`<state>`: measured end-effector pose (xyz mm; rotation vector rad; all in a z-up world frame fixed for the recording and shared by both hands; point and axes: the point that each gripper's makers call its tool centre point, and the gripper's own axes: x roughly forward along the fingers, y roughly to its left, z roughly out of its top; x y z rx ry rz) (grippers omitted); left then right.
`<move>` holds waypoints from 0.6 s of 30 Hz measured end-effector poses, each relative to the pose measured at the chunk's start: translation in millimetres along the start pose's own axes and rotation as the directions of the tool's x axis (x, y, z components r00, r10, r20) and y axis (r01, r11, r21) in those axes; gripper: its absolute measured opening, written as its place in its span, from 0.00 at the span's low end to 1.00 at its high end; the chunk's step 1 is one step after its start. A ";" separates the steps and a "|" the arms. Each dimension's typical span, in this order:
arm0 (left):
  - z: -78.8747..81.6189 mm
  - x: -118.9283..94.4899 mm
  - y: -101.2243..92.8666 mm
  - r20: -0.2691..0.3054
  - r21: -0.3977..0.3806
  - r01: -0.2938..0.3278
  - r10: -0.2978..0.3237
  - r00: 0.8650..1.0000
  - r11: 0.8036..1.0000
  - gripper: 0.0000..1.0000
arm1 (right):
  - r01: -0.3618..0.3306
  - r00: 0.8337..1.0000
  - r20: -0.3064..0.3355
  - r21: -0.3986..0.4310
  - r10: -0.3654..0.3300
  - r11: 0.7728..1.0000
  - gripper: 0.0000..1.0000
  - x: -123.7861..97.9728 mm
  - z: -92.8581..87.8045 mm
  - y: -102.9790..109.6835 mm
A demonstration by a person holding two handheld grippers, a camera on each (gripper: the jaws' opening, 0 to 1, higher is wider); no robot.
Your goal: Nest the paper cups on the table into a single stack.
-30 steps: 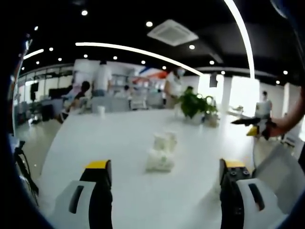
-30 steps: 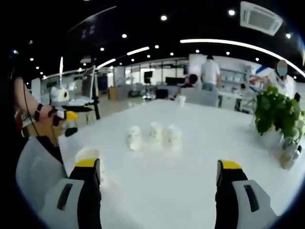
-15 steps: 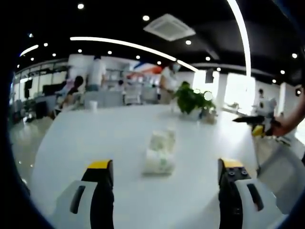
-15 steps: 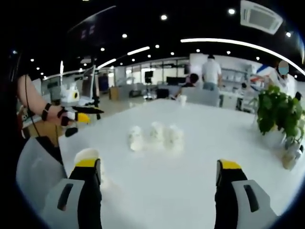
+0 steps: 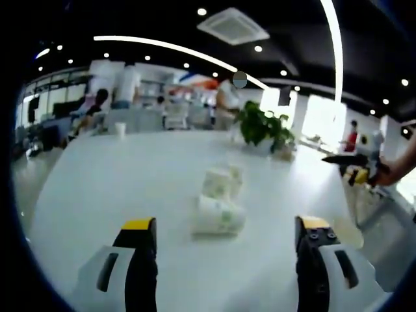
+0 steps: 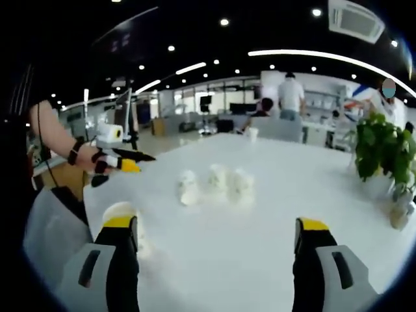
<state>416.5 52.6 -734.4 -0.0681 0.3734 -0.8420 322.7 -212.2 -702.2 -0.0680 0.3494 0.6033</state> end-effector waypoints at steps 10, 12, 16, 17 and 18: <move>-9.8 20.0 2.0 -0.048 0.016 0.046 -0.045 0.998 0.999 0.79 | -0.005 1.000 -0.013 0.012 0.005 1.000 0.98 4.3 -5.8 -1.0; -10.9 24.8 4.4 -0.055 0.017 0.051 -0.050 0.997 0.999 0.80 | -0.003 1.000 -0.011 0.018 0.004 1.000 0.98 4.6 -6.9 -2.4; -11.9 33.7 9.2 -0.067 0.022 0.062 -0.061 0.996 0.998 0.79 | 0.000 1.000 -0.012 0.025 0.001 1.000 0.97 5.2 -6.2 -3.4; -11.5 35.9 9.8 -0.069 0.027 0.068 -0.066 0.995 0.997 0.79 | 0.001 1.000 -0.014 0.025 -0.001 1.000 0.97 5.3 -6.6 -3.9; -10.9 37.6 9.4 -0.072 0.026 0.074 -0.072 0.995 0.997 0.78 | 0.002 1.000 -0.018 0.025 -0.001 1.000 0.97 5.5 -7.2 -4.2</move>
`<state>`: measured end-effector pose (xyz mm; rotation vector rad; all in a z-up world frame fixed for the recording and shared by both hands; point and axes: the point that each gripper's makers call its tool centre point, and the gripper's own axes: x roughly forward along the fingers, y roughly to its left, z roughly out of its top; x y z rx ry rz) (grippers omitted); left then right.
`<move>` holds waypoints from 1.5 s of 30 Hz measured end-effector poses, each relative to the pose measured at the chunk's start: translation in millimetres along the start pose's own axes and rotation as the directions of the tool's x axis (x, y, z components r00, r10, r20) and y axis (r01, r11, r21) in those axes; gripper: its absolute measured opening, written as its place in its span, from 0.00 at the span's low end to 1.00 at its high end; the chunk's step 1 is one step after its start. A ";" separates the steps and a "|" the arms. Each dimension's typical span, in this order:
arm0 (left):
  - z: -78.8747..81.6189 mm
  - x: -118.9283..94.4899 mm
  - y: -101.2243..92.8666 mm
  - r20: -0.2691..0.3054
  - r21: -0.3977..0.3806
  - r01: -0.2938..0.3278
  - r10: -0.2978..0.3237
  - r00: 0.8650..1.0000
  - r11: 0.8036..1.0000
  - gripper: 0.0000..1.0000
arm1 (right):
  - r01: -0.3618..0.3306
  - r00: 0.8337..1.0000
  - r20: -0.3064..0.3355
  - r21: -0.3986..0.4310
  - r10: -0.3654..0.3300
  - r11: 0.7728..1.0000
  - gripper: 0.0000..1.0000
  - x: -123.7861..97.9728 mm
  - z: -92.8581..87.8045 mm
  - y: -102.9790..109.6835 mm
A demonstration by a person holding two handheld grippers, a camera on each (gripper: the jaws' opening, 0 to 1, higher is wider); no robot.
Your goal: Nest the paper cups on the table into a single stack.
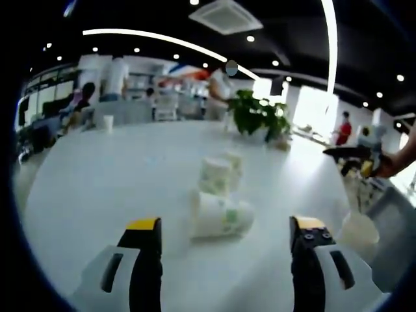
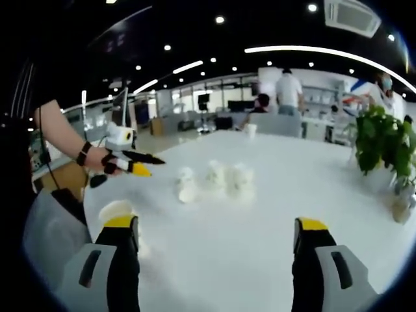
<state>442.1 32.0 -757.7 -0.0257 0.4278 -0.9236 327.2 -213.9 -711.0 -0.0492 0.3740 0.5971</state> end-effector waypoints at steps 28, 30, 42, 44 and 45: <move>-8.8 30.9 2.3 -0.052 -0.002 0.104 -0.104 0.993 0.995 0.64 | 0.010 0.999 -0.032 0.030 -0.009 0.999 0.95 -1.7 -12.4 -0.4; -9.9 31.3 2.1 -0.057 0.005 0.111 -0.110 0.992 0.994 0.61 | 0.012 0.999 -0.035 0.033 -0.011 0.999 0.95 -1.4 -14.0 -0.9; -13.9 40.4 -1.3 -0.074 -0.010 0.150 -0.150 0.986 0.989 0.48 | 0.016 0.999 -0.036 0.038 -0.014 0.999 0.94 0.3 -14.0 -3.4; -14.3 41.7 -0.4 -0.076 -0.009 0.147 -0.147 0.986 0.989 0.50 | 0.016 0.999 -0.039 0.043 -0.014 0.999 0.94 0.4 -15.8 -3.5; -14.0 42.2 0.0 -0.074 -0.010 0.147 -0.148 0.986 0.989 0.50 | 0.016 0.999 -0.040 0.043 -0.014 0.999 0.94 0.5 -16.1 -3.5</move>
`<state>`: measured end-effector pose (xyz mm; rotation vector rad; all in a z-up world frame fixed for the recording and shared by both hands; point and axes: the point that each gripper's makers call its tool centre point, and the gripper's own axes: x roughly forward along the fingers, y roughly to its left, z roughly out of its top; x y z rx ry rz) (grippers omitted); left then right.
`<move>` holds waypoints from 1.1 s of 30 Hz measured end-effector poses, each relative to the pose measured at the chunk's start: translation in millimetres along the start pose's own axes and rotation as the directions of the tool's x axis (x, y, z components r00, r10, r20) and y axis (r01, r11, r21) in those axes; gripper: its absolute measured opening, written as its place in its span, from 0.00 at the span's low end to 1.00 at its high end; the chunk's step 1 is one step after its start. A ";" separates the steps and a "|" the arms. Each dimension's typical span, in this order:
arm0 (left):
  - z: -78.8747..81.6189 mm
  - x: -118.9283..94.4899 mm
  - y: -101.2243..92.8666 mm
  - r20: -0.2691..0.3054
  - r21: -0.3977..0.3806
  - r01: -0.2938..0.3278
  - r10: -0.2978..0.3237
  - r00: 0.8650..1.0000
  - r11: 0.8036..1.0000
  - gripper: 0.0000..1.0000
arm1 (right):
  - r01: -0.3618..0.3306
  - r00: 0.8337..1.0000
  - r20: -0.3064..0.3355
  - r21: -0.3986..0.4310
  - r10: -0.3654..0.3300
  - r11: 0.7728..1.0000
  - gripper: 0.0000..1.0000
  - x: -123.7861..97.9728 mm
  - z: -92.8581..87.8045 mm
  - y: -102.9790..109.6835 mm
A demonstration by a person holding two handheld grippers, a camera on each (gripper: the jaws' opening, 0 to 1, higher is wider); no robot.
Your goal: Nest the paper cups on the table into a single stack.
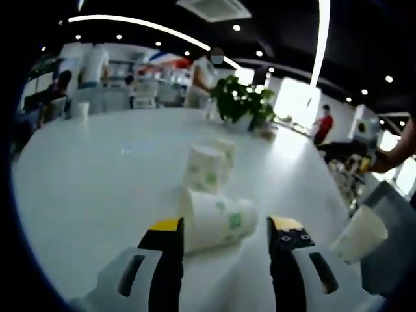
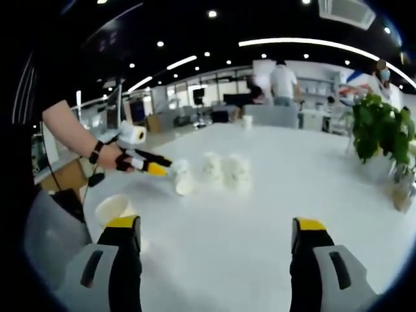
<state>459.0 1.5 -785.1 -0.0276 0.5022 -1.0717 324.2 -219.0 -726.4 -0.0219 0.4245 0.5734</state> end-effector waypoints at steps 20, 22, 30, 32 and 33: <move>2.9 0.8 -7.1 -0.006 -0.022 0.031 -0.031 1.000 0.999 0.33 | 0.002 1.000 -0.017 0.014 -0.002 1.000 0.93 0.9 -6.7 -1.9; 3.2 0.7 -6.4 -0.003 -0.017 0.029 -0.029 1.000 0.999 0.32 | 0.001 1.000 -0.017 0.016 0.000 1.000 0.93 0.7 -7.3 -1.2; 1.9 -0.5 -11.4 -0.010 -0.020 0.048 -0.049 0.999 0.999 0.20 | 0.001 1.000 -0.020 0.014 -0.001 1.000 0.93 0.7 -8.3 -0.4; 1.3 -1.0 -10.9 -0.013 -0.011 0.046 -0.046 0.999 0.999 0.20 | 0.000 1.000 -0.021 0.015 0.000 1.000 0.93 0.8 -8.8 0.7; 1.4 -1.1 -10.5 -0.012 -0.012 0.046 -0.046 0.999 0.999 0.19 | -0.001 1.000 -0.024 0.012 0.001 1.000 0.93 0.8 -9.3 1.3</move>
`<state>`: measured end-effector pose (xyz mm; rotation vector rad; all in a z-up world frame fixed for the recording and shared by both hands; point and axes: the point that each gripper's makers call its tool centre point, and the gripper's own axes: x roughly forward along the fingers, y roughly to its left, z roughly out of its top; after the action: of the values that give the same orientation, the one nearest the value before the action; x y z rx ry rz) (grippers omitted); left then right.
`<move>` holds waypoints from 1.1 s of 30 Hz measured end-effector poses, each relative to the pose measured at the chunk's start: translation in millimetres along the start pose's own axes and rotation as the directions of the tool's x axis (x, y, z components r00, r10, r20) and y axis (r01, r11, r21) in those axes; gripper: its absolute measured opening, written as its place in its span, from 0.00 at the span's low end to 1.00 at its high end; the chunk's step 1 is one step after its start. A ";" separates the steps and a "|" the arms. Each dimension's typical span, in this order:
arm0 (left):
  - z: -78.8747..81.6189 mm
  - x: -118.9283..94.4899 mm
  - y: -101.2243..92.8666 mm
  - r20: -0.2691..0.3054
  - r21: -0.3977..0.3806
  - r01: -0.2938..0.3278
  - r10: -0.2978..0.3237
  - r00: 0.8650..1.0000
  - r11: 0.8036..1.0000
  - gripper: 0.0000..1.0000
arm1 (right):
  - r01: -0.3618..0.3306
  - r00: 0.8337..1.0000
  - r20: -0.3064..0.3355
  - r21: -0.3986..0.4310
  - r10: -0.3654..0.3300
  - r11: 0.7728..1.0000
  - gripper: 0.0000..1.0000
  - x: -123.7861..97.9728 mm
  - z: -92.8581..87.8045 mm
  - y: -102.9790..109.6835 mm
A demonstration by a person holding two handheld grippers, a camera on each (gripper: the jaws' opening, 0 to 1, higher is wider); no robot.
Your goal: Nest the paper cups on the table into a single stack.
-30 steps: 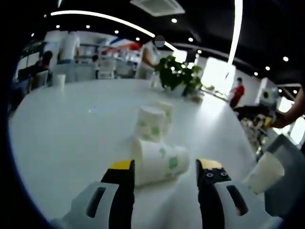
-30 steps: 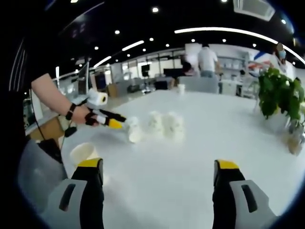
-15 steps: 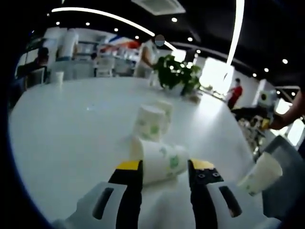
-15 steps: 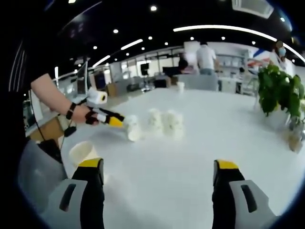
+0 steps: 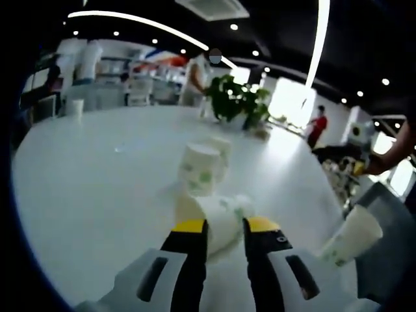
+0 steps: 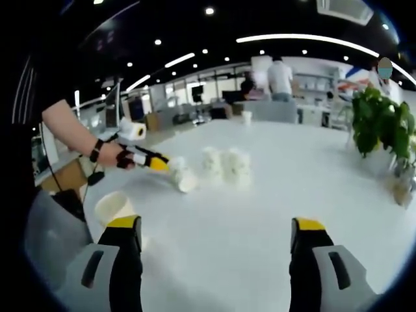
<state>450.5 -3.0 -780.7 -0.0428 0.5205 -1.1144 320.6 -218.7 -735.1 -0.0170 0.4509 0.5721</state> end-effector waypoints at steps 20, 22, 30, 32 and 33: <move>1.3 -0.8 -18.6 -0.001 0.006 0.057 -0.057 0.998 0.998 0.00 | -0.003 1.000 -0.002 -0.008 0.003 1.000 0.93 -2.3 -0.2 1.6; 1.7 -1.4 -19.0 0.001 0.007 0.056 -0.056 0.998 0.998 0.00 | -0.004 1.000 -0.003 -0.008 0.004 1.000 0.93 -2.7 -0.3 1.8; 5.0 -8.1 -23.6 -0.002 0.009 0.049 -0.049 0.999 0.999 0.00 | -0.002 1.000 -0.004 -0.019 0.002 1.000 0.93 -5.1 -0.5 0.8; 7.7 -10.2 -25.3 -0.001 0.015 0.047 -0.047 0.999 0.999 0.00 | -0.003 1.000 0.000 -0.018 0.003 1.000 0.93 -5.5 0.0 0.5; 8.2 -11.1 -25.2 -0.004 0.019 0.043 -0.043 0.999 0.999 0.00 | -0.003 1.000 0.000 -0.018 0.003 1.000 0.93 -5.8 -0.3 0.2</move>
<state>429.0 -6.7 -762.0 -0.0355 0.5141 -1.1613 316.0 -221.6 -732.9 -0.0335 0.4458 0.5796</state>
